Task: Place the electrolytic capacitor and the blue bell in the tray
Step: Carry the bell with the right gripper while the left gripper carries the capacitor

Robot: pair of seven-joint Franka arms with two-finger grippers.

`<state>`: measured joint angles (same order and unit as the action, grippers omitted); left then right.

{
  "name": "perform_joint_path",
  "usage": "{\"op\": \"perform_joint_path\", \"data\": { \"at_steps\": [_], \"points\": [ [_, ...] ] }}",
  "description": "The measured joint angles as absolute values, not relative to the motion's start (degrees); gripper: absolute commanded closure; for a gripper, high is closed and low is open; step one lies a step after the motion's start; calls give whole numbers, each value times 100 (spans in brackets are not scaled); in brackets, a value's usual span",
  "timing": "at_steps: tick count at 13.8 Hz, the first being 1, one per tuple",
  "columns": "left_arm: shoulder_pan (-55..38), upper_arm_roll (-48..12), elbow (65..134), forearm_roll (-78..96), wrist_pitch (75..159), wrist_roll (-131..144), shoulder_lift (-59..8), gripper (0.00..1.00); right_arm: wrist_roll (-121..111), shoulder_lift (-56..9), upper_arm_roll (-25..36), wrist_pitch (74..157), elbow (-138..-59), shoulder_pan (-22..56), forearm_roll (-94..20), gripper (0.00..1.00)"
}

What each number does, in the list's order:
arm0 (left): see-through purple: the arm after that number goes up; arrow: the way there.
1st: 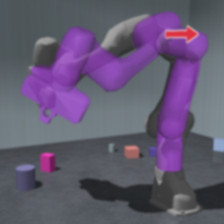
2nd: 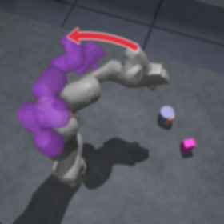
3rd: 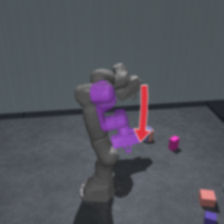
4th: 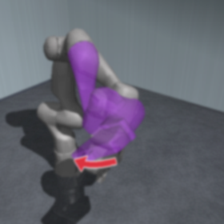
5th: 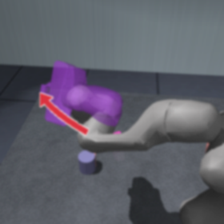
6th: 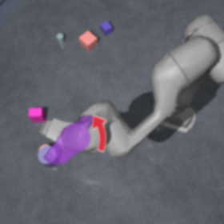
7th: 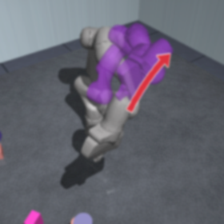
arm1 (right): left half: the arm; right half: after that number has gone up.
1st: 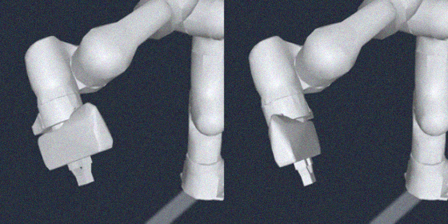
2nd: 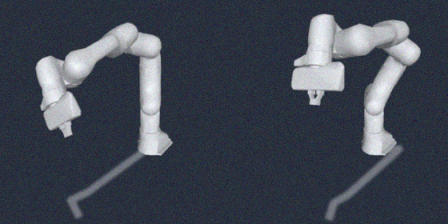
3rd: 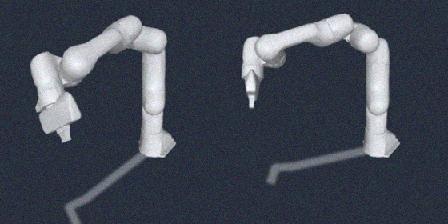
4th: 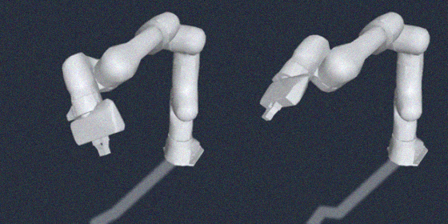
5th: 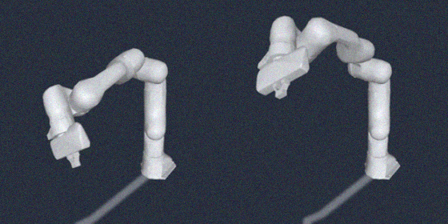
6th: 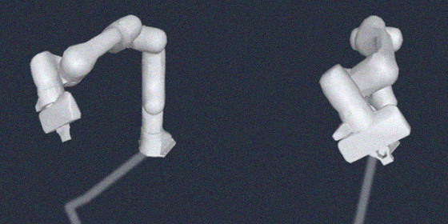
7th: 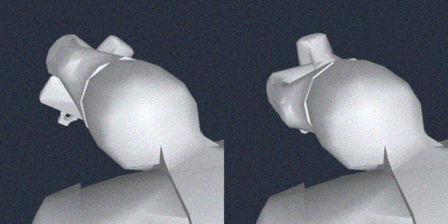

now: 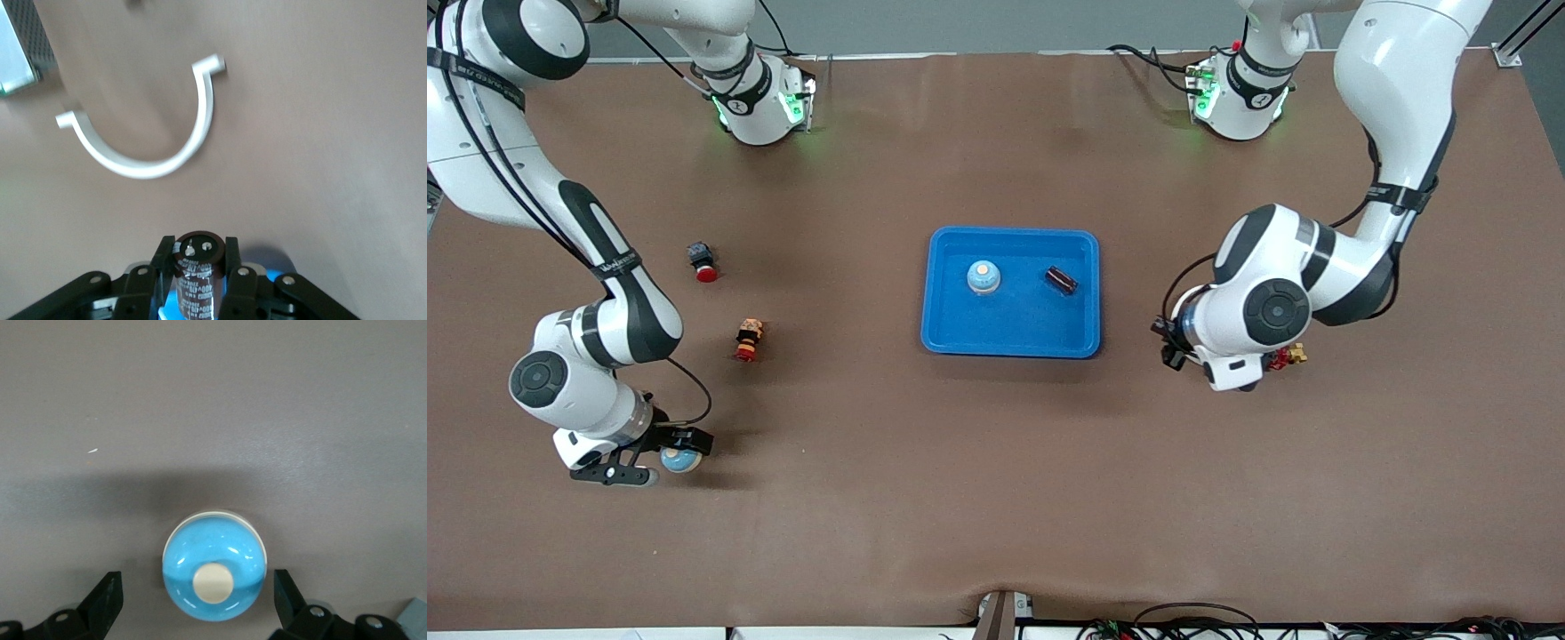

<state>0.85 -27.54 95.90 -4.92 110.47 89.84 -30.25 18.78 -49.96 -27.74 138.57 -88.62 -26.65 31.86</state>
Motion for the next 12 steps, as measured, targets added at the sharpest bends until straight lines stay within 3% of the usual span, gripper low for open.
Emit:
{"op": "perform_joint_path", "data": {
  "at_steps": [3, 4, 6, 7, 8, 12],
  "points": [
    [-263, -2753, 9453, -129, 11088, 9525, -3220, 100, 1878, -4998, -2576, 13889, -8781, -2479, 3186, 0],
    [-391, -2753, 9436, -15, 11198, 9699, -3323, 100, 1878, -4998, -2547, 13892, -8761, -2443, 3186, 5],
    [-640, -2750, 9423, 112, 11617, 9973, -3548, 100, 1877, -4998, -2534, 13897, -8749, -2421, 3186, 33],
    [-751, -2749, 9417, 125, 11767, 10086, -3657, 100, 1860, -4998, -2531, 13899, -8747, -2421, 3186, 60],
    [-838, -2749, 9412, 126, 11844, 10166, -3755, 100, 1825, -4998, -2528, 13901, -8744, -2421, 3187, 98],
    [-1110, -2738, 9409, 127, 11968, 10367, -4085, 100, 1753, -4998, -2523, 13903, -8727, -2420, 3185, 100]
  ]
}}
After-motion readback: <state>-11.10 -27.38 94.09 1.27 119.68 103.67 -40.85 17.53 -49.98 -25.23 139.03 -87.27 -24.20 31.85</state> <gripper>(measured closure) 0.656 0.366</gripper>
